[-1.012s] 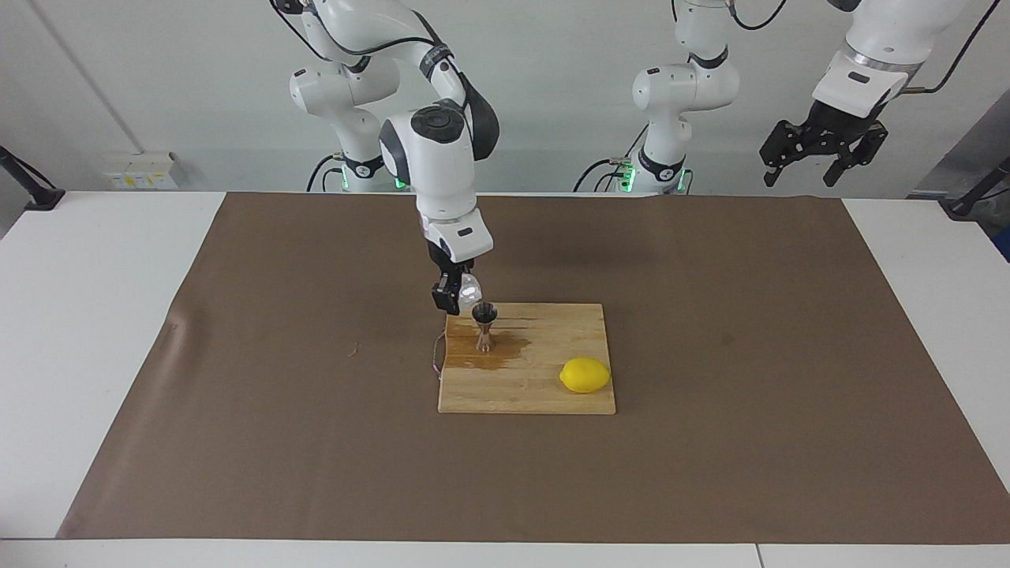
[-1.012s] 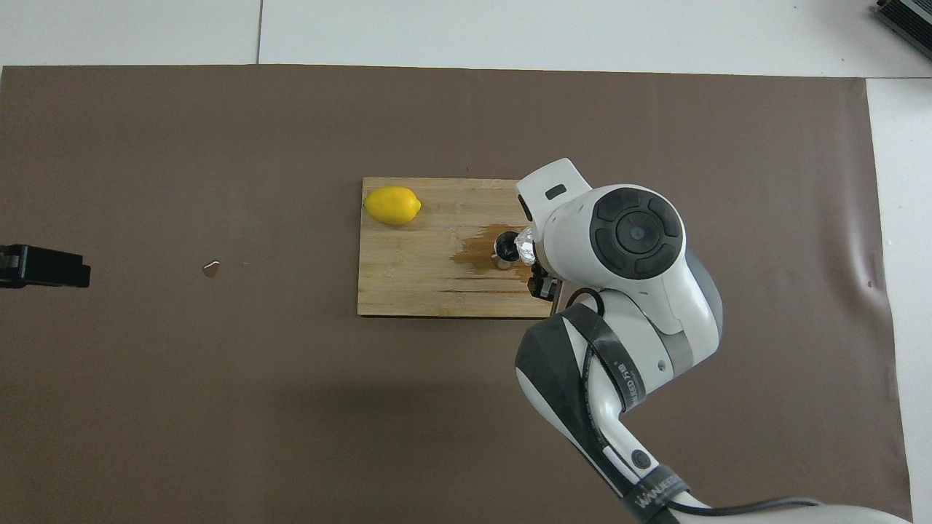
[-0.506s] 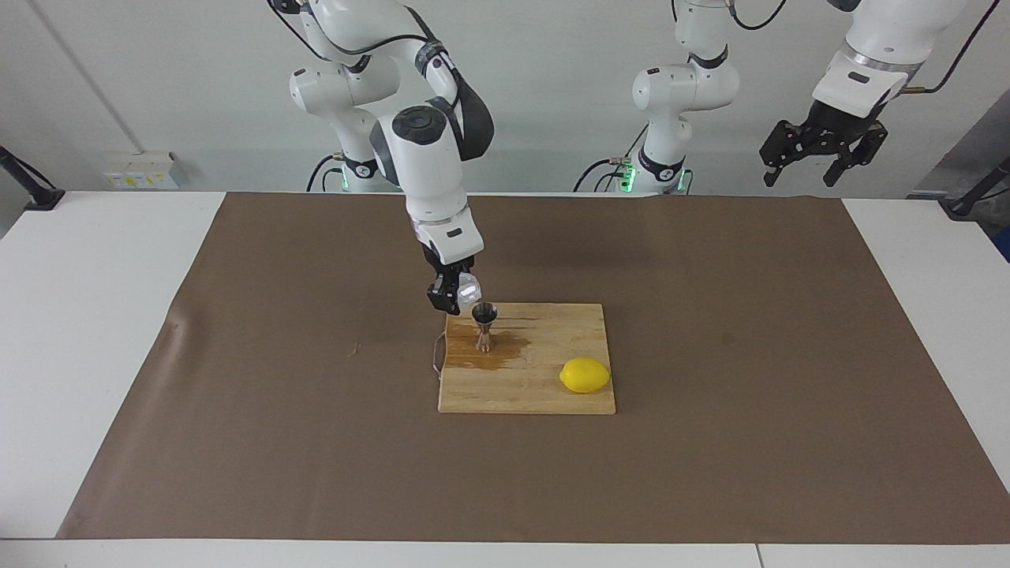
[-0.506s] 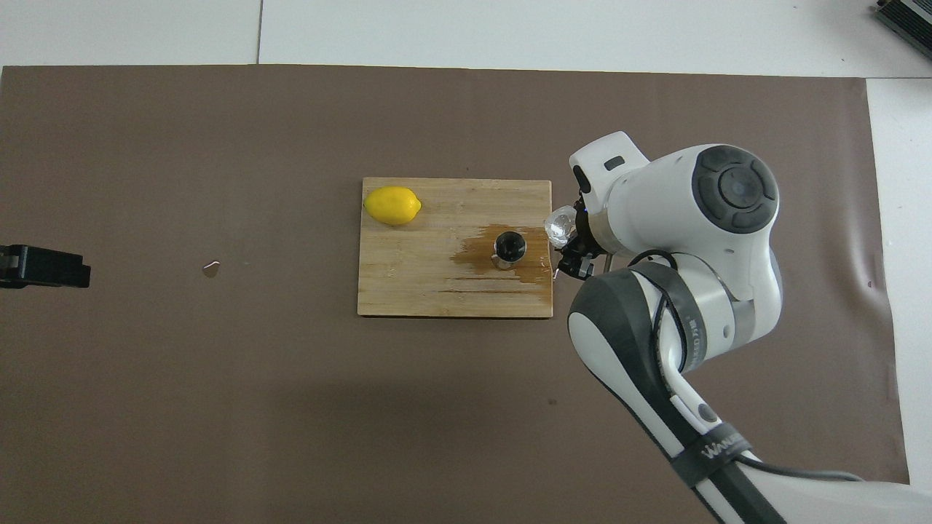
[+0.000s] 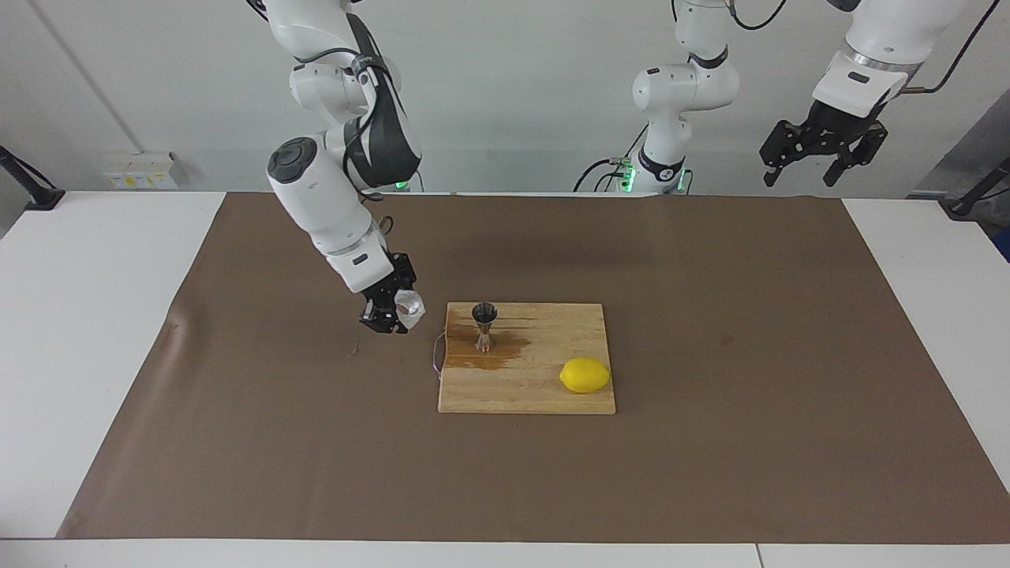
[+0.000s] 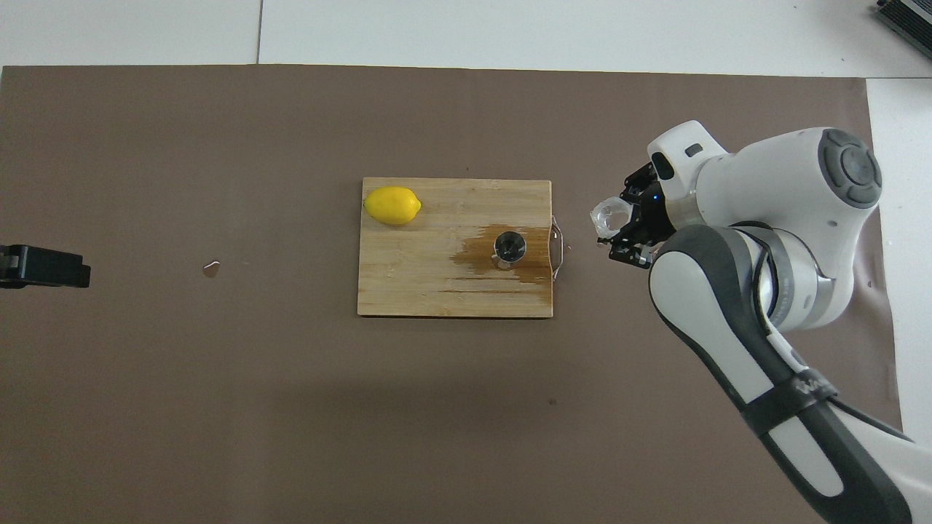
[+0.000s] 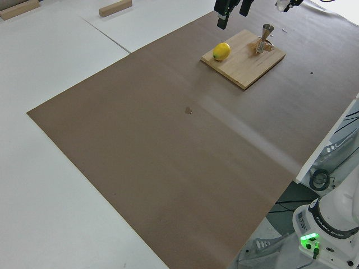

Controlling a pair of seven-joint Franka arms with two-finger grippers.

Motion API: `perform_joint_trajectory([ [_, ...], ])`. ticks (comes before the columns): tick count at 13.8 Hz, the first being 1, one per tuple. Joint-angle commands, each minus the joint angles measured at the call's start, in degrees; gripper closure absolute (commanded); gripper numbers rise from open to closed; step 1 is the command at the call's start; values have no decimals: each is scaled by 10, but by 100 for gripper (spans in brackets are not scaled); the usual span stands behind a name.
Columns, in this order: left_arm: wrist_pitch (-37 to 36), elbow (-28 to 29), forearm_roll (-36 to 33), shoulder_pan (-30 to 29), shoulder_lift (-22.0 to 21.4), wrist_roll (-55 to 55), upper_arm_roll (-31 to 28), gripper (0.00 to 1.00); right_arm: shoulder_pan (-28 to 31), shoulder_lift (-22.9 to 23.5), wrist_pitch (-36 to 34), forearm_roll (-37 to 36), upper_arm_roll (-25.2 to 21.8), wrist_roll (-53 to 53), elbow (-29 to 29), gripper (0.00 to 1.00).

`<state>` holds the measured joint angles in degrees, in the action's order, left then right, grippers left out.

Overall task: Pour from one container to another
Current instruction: 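Carry the white cup with the right gripper back toward its spot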

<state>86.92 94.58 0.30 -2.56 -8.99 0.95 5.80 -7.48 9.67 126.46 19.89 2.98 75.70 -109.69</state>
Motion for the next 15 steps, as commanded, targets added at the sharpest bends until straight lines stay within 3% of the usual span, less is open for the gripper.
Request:
perform_joint_trajectory([
  [1,-8,6,-2,-6,-11,2,3,0,40,-30,19,58,5,101,-62,62],
  [8,-7,6,-2,-6,-11,1,3,0,115,-29,91,193,5,359,-166,61],
  [15,-8,6,-2,-6,-11,2,3,0,137,14,135,311,5,501,-195,61],
])
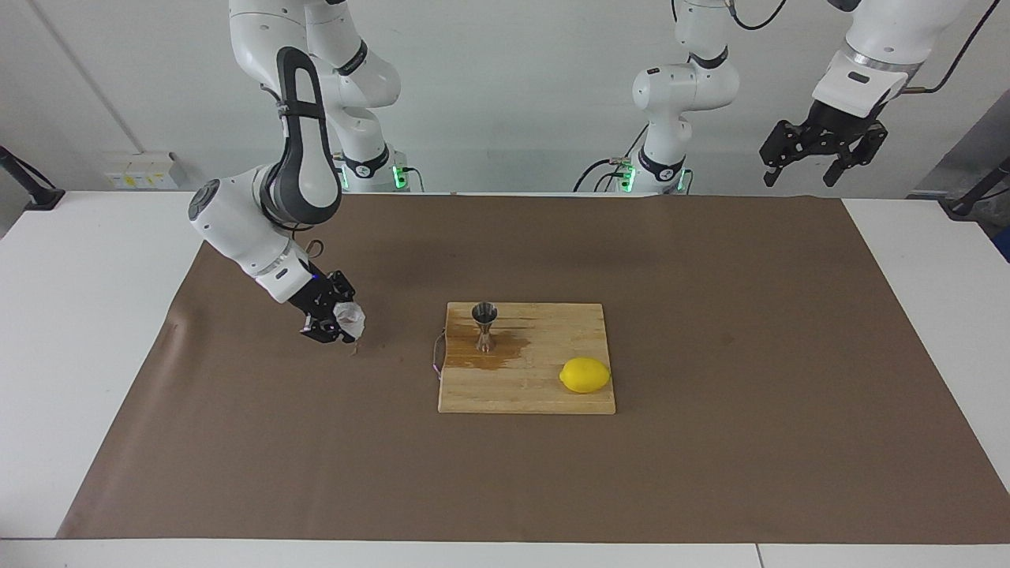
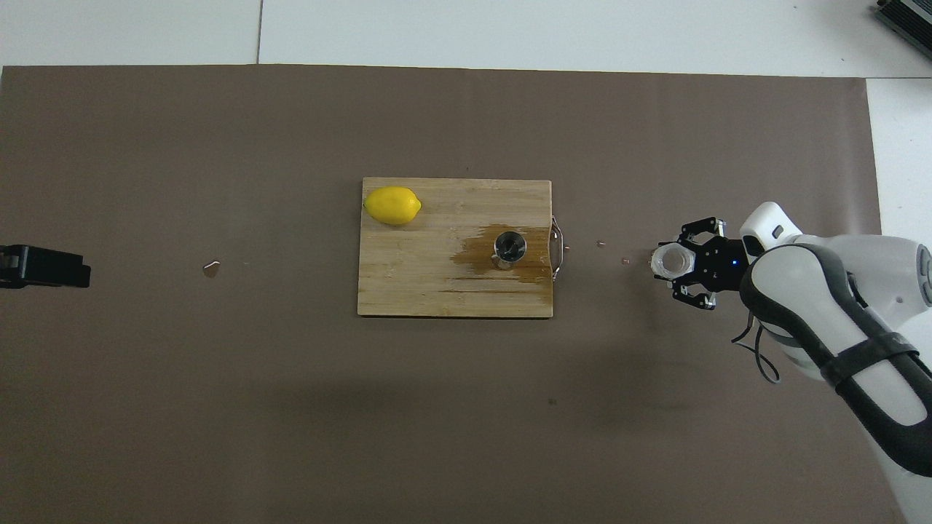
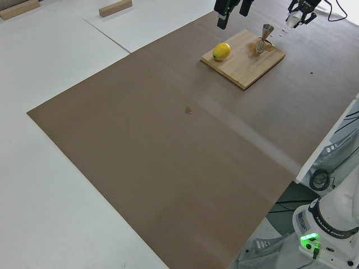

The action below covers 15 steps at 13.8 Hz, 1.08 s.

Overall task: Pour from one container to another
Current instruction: 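Carry the white cup with the right gripper back toward its spot, then lower the white cup onto the table and open the right gripper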

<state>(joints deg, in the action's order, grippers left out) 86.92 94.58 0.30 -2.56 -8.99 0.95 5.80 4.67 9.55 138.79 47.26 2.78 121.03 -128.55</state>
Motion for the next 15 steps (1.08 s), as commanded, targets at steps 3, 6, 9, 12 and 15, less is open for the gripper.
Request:
perform_joint_trajectory([
  [3,-8,6,-2,-6,-11,2,3,0,15,28,12,70,6,84,-6,53],
  [6,-8,6,-2,-6,-11,1,3,0,9,25,10,70,6,62,-3,0],
  [9,-8,6,-2,-6,-11,1,3,0,-7,-5,5,56,5,1,-2,0],
  [12,-8,6,-2,-5,-11,2,3,0,-26,-34,3,6,5,-102,-2,0],
  [15,-8,6,-2,-6,-11,2,3,0,-32,-61,-26,-91,5,-251,-1,0],
])
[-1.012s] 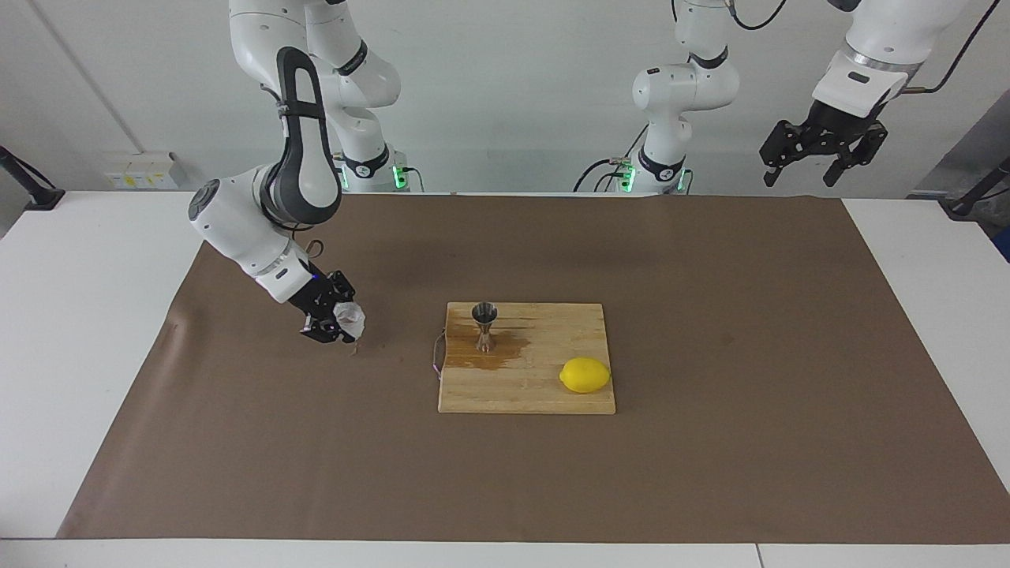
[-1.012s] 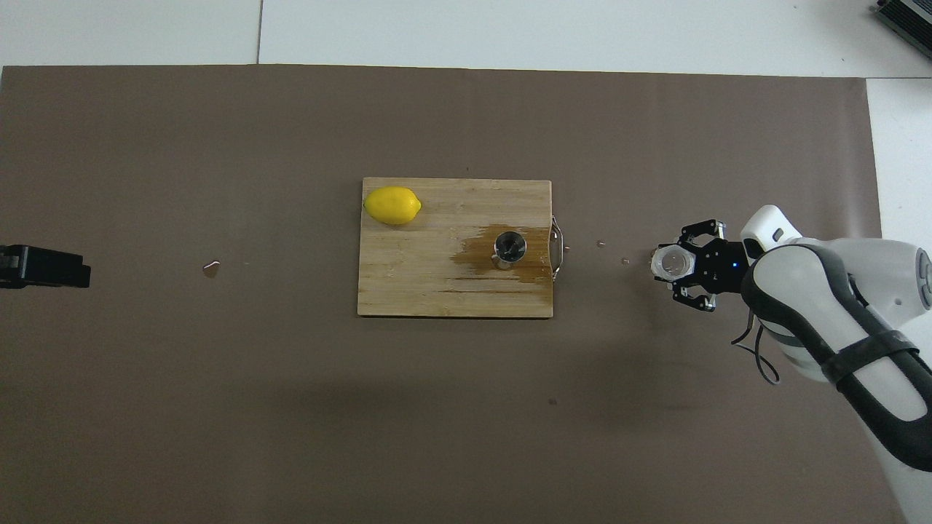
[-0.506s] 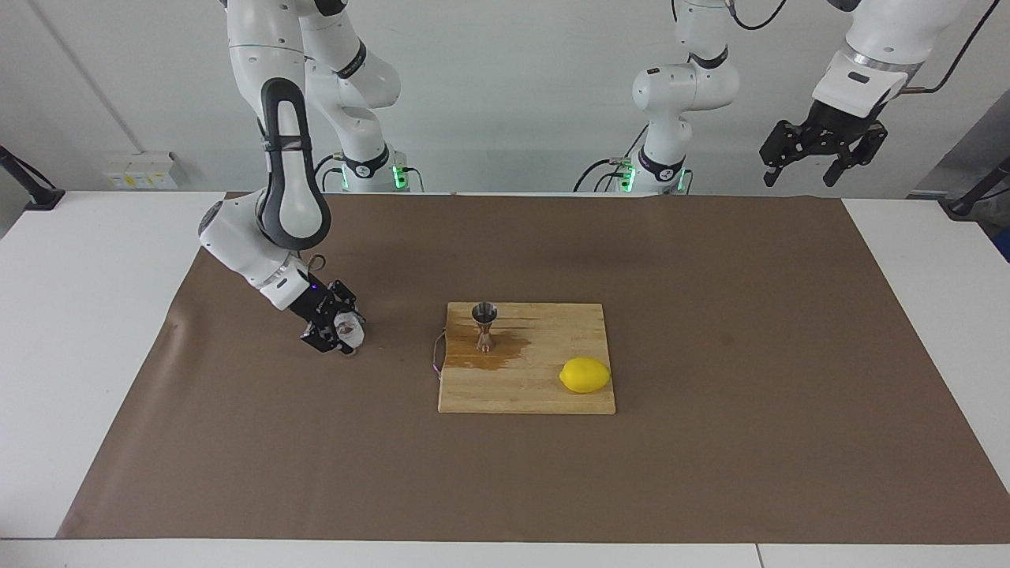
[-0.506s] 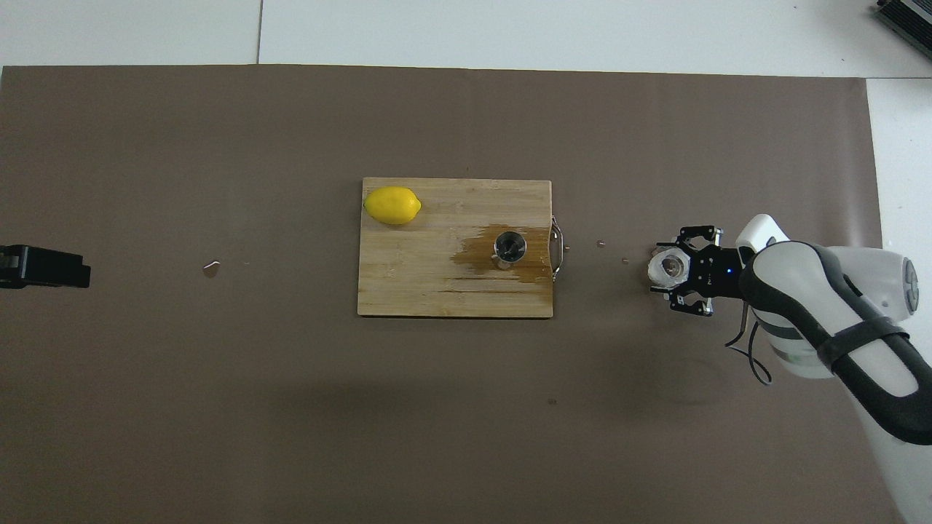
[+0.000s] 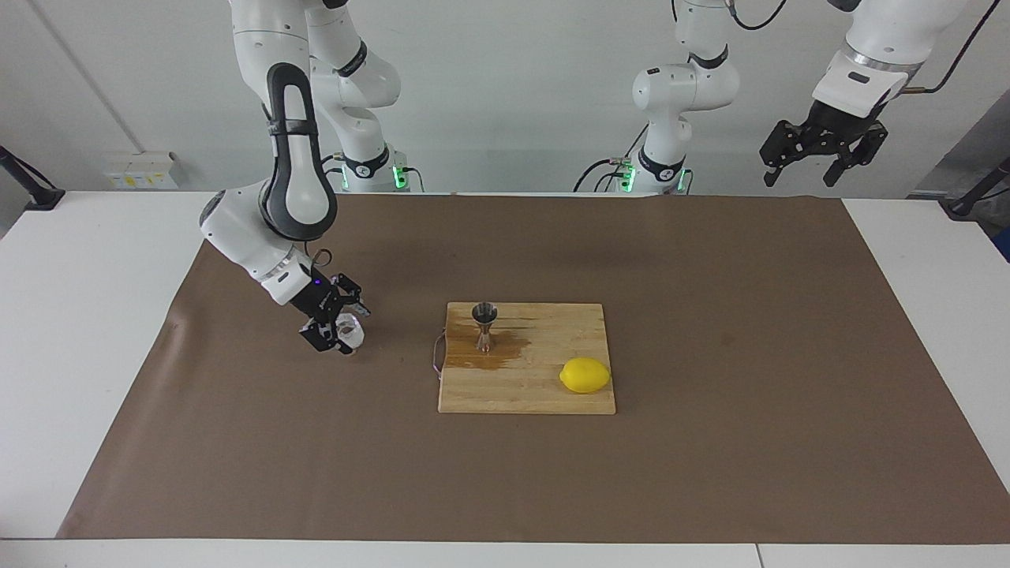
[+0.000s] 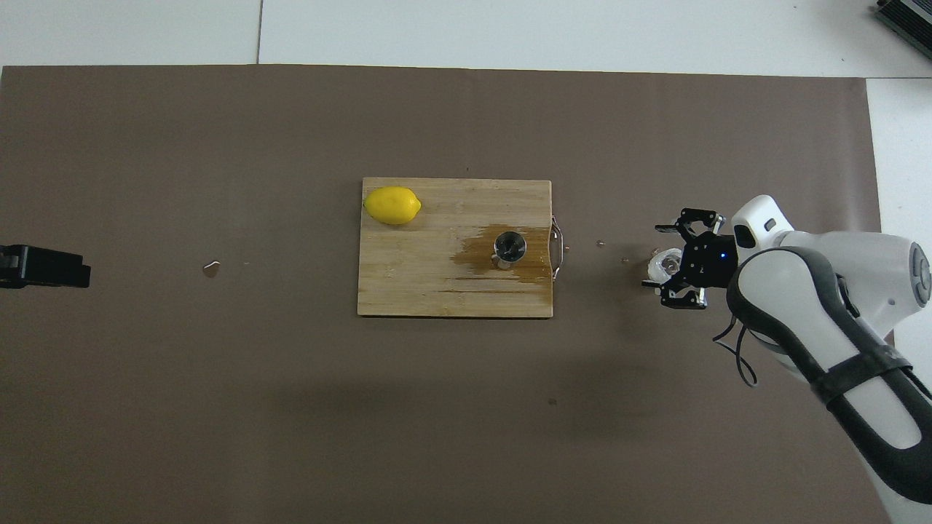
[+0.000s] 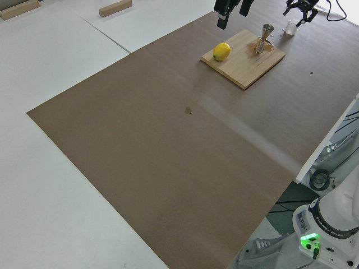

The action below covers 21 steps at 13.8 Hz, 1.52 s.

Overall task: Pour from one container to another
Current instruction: 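Lower the white cup onto the table and open the right gripper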

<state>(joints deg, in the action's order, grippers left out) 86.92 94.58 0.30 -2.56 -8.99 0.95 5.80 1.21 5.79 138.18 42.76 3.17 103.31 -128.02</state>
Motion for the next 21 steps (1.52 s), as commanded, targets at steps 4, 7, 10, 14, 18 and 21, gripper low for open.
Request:
perform_joint_trajectory([
  [4,-8,6,-2,-6,-11,1,3,0,-5,-40,-37,-164,1,-247,-4,0],
  [7,-8,6,-2,-6,-11,2,3,0,-6,-57,-80,-264,4,-417,3,0],
  [10,-8,6,-2,-6,-11,1,3,0,-17,-76,-153,-361,6,-583,19,0],
  [14,-8,6,-2,-6,-11,1,3,0,-16,-95,-242,-417,5,-778,54,0],
  [18,-8,6,-2,-6,-11,1,3,0,-9,-91,-371,-436,5,-1029,146,0],
  [21,-7,6,-2,-6,-11,2,3,0,-7,-81,-452,-428,5,-1137,225,0],
])
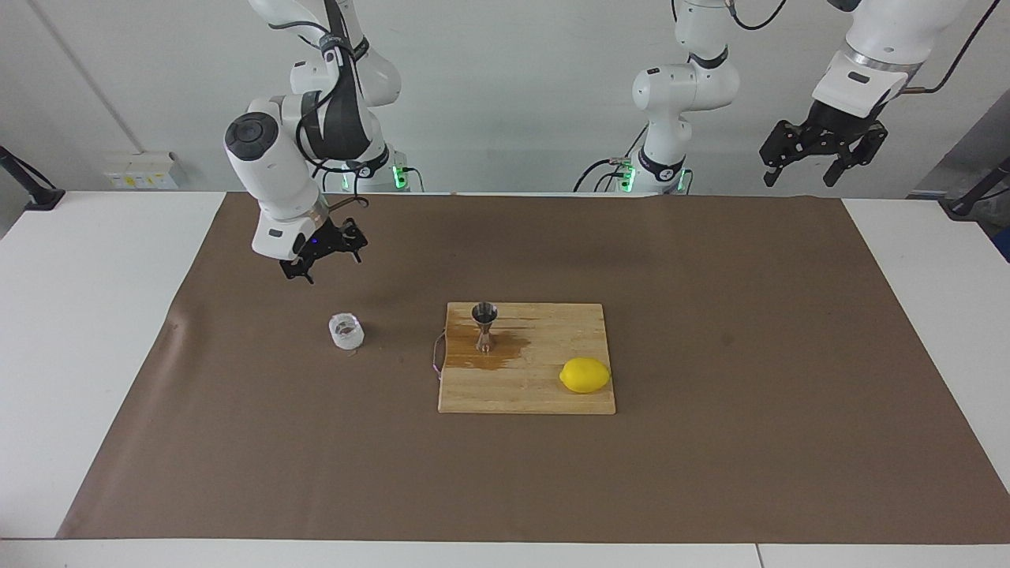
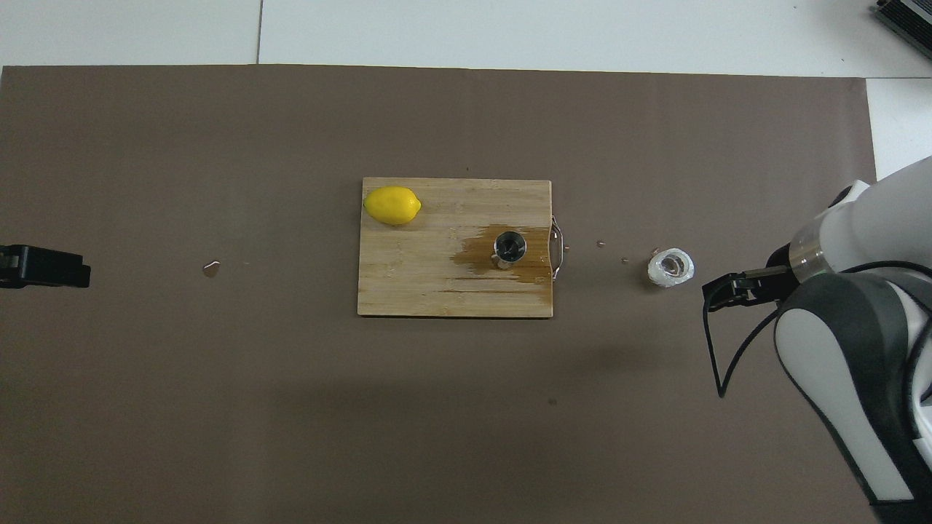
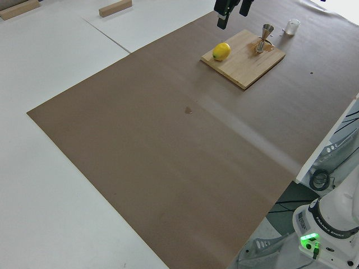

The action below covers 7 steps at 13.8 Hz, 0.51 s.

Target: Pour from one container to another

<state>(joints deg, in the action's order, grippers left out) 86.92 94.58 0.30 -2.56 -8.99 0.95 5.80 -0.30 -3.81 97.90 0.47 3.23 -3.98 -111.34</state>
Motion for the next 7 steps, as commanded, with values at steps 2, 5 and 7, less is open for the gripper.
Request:
perform_joint_trajectory([
  [2,-8,6,-2,-6,-11,2,3,0,12,16,-94,7,-1,-74,121,0],
  [5,-8,6,-2,-6,-11,1,3,0,29,13,-120,23,-9,-72,190,0],
  [7,-8,6,-2,-6,-11,1,3,0,37,-4,-119,20,-9,-60,189,0],
])
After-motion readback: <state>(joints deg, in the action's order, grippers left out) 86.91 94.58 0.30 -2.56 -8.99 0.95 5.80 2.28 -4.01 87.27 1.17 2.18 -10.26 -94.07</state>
